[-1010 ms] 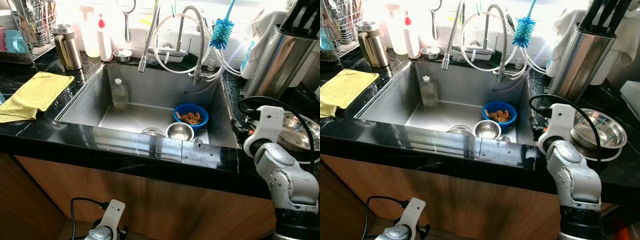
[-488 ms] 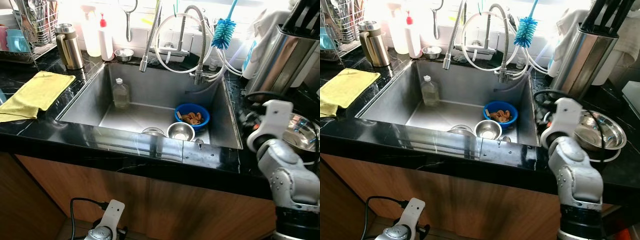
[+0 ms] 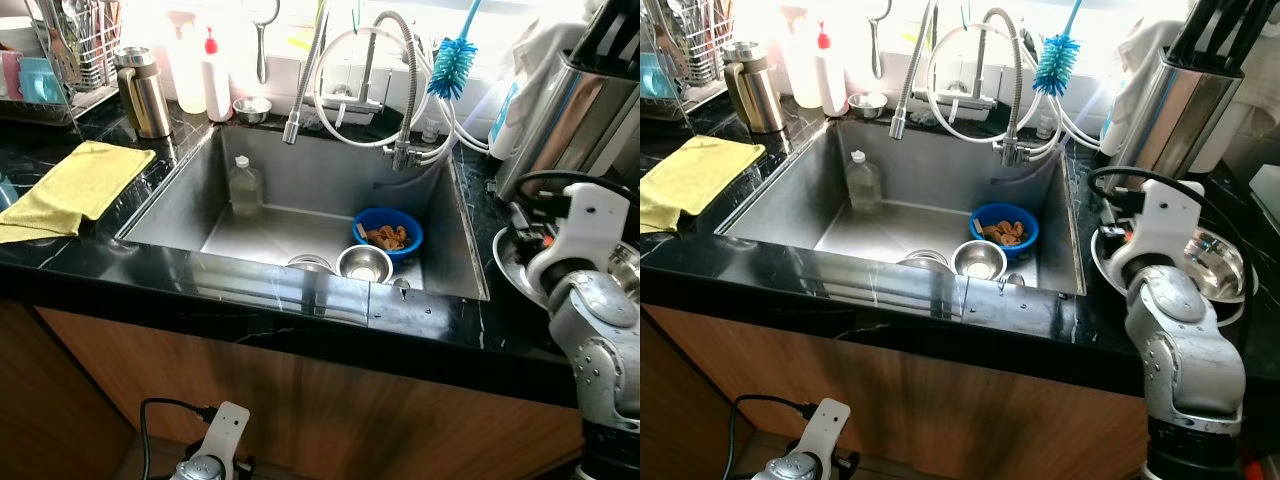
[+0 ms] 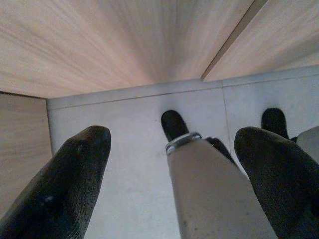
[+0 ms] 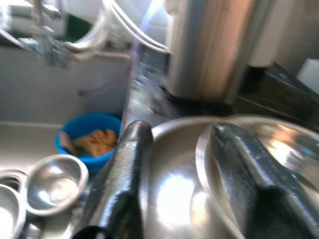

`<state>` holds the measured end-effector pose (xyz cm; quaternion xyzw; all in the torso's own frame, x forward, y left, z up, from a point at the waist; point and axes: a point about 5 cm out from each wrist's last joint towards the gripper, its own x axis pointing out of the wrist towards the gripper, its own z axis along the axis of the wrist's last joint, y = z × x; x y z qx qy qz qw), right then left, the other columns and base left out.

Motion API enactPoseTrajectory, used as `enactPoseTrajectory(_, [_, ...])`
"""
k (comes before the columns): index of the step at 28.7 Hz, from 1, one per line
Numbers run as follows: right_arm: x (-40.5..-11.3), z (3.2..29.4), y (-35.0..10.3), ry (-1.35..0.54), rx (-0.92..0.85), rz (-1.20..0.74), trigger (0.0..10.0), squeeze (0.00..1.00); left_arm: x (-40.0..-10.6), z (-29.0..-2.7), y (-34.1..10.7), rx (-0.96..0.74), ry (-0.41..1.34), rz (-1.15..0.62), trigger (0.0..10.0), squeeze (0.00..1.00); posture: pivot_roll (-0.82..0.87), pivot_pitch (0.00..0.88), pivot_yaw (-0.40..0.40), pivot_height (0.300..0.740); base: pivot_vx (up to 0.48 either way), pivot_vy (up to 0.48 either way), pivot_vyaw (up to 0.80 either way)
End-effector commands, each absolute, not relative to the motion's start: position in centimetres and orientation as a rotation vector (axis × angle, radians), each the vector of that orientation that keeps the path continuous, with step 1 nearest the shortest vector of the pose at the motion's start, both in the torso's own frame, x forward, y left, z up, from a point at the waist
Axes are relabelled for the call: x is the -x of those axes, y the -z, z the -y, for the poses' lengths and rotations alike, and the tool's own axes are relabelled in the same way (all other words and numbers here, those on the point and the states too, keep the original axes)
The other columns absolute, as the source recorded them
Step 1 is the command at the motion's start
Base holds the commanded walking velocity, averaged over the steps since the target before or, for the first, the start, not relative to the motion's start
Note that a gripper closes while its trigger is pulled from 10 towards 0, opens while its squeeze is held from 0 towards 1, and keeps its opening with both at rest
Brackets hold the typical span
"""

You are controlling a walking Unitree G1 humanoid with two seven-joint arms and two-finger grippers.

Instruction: Kitchen organization

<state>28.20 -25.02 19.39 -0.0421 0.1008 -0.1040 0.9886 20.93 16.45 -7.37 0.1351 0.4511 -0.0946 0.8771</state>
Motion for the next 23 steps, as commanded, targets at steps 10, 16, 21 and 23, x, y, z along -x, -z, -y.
enactPoseTrajectory(10, [-26.7,26.7,-19.9,0.205,0.131,-0.242,10.0,0.0,-20.7,-16.5,7.5,-0.289,0.208,-0.954,10.0,0.0,0.03,0.0,-0.078,0.736,0.0,0.0,0.0])
enactPoseTrajectory(16, [-26.6,26.7,-19.3,0.169,0.138,-0.275,10.0,0.0,-20.7,-16.4,7.5,-0.29,0.212,-0.955,10.0,0.0,0.03,0.0,-0.078,0.736,0.0,0.0,0.0])
enactPoseTrajectory(21, [-26.6,26.7,-19.1,0.144,0.15,-0.292,10.0,0.0,-20.7,-16.3,7.5,-0.29,0.211,-0.954,10.0,0.0,0.03,0.0,-0.078,0.736,0.0,0.0,0.0])
enactPoseTrajectory(23, [-26.6,26.7,-19.1,0.144,0.15,-0.292,10.0,0.0,-20.7,-16.3,7.5,-0.29,0.211,-0.954,10.0,0.0,0.03,0.0,-0.078,0.736,0.0,0.0,0.0])
